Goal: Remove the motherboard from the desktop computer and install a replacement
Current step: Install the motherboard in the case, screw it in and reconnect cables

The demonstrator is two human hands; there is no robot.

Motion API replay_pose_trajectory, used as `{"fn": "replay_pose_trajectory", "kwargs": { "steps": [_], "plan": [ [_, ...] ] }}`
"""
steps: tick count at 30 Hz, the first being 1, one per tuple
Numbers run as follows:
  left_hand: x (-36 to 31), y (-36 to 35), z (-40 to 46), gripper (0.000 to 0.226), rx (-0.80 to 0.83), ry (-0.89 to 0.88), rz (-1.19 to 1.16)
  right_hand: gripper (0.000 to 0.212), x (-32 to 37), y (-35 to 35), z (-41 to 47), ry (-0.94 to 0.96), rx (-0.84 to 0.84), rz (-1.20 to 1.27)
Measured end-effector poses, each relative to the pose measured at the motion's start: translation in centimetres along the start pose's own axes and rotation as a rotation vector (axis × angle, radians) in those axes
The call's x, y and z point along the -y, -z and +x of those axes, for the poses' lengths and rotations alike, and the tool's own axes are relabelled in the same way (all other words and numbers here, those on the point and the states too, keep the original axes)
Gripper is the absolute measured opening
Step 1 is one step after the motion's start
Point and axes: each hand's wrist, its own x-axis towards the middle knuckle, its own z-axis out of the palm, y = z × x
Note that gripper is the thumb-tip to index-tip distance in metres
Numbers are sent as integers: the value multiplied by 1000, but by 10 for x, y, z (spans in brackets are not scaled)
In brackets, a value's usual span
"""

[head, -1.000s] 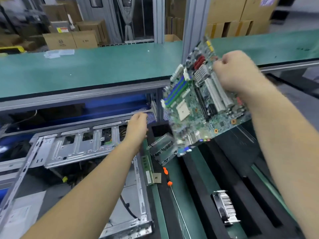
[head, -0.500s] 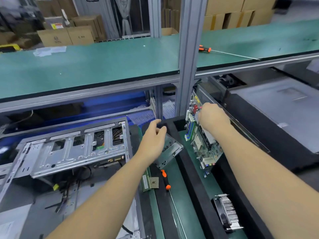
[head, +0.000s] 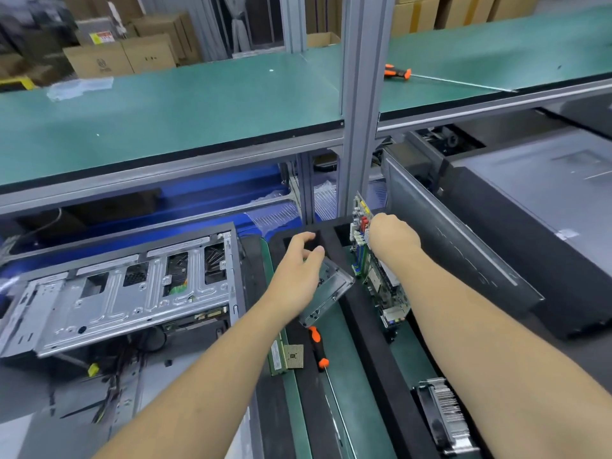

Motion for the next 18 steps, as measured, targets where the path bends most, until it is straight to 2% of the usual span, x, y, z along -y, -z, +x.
{"fn": "replay_pose_trajectory", "kwargs": {
  "steps": [8, 11, 16, 18],
  "plan": [
    [-2, -6, 6, 22, 47, 6, 1, 26, -15, -11, 15, -20, -71, -39],
    [1, -10, 6, 27, 76, 3, 52, 27, -28, -14, 16, -56, -96, -55],
    [0, -20, 10, 28, 54, -12, 108, 44, -39, -12, 15, -56, -70, -43],
    [-2, -23, 11, 30, 44, -44, 148, 46, -41, -12, 12, -27, -77, -40]
  ]
}}
